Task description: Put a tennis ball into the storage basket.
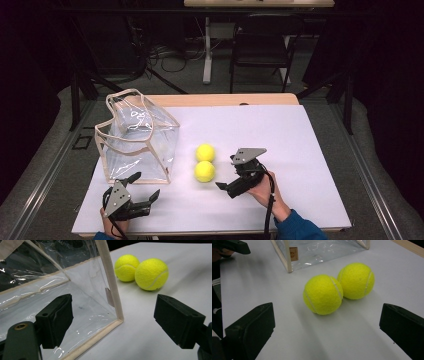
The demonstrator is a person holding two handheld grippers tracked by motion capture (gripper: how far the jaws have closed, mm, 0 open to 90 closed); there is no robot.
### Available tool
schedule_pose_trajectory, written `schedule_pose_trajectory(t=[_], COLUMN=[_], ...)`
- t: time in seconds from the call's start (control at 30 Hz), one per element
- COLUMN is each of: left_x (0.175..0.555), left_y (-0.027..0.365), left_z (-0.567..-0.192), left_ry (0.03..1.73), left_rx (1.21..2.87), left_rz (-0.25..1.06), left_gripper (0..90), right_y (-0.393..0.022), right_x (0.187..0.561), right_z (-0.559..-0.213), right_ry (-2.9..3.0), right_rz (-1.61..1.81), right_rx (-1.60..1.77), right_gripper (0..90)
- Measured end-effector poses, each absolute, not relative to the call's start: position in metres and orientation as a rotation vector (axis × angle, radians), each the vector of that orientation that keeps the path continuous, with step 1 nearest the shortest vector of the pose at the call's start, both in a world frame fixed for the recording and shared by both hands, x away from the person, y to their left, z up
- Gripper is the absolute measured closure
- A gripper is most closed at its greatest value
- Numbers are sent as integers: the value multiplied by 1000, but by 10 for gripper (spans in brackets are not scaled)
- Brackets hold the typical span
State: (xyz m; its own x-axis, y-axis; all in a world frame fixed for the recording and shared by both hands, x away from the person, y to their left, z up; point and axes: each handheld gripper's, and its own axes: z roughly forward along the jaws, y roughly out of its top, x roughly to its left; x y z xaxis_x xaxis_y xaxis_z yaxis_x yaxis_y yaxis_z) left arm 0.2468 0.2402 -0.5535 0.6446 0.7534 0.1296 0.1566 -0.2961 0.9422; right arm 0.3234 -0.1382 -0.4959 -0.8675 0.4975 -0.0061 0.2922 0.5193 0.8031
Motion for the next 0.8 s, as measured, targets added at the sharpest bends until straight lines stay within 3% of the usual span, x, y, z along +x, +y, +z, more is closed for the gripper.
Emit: schedule_pose_trajectory(t=[0.8], left_x=[247], left_y=[241], left_z=[-553], left_ry=[730], left_rx=[1802], left_rz=[702], left_gripper=[158], right_y=[-101], right_x=[336], right_z=[-509], right_ry=[2571], right_rz=[1260], right_rx=[647], right_gripper=[0])
